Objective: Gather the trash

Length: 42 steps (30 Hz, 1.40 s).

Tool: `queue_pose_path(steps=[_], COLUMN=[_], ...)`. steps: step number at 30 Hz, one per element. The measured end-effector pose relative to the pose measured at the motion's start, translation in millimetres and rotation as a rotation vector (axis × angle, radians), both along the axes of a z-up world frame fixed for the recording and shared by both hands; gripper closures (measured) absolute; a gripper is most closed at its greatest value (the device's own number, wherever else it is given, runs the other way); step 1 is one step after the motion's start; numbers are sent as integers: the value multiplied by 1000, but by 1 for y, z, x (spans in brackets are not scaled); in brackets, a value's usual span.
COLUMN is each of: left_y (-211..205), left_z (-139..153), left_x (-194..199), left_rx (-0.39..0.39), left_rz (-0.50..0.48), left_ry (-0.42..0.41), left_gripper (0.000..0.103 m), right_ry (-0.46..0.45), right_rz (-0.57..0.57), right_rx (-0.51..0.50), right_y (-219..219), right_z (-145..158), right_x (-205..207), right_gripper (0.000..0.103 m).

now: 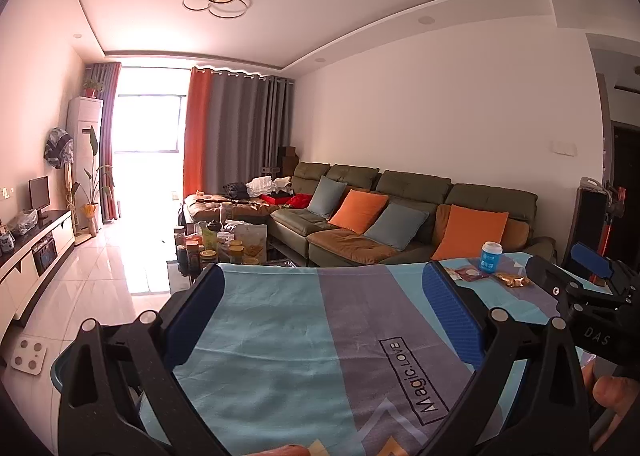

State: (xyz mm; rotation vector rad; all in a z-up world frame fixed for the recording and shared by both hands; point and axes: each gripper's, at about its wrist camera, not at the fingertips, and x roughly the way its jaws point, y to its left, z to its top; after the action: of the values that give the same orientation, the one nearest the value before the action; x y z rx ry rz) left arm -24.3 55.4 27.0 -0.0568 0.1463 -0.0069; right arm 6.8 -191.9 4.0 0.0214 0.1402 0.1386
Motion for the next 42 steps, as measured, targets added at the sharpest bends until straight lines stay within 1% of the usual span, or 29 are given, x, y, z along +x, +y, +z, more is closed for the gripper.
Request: queue_pose_path(steps=[15,26,32,37,42], left_y=[-1,-4,-5,-4,-5], left_z=[-1,-4,-4,-4,-7], left_x=[9,3,3,0,4], left_rx=[7,20,20,15,13], left_rz=[0,14,5,2,-3], left_ry=[20,6,14,4,26], left_gripper=[5,5,5,5,5], right_ry=[14,14,18,22,34], right_rz=[8,7,2,3,2], right_rx=[-4,-5,-7,-10,-12], right_y=[3,4,5,6,5], right_z=[-2,-2,-2,-3,-5], right_x=[4,2,2,0,2], right_gripper=[7,7,7,7,7])
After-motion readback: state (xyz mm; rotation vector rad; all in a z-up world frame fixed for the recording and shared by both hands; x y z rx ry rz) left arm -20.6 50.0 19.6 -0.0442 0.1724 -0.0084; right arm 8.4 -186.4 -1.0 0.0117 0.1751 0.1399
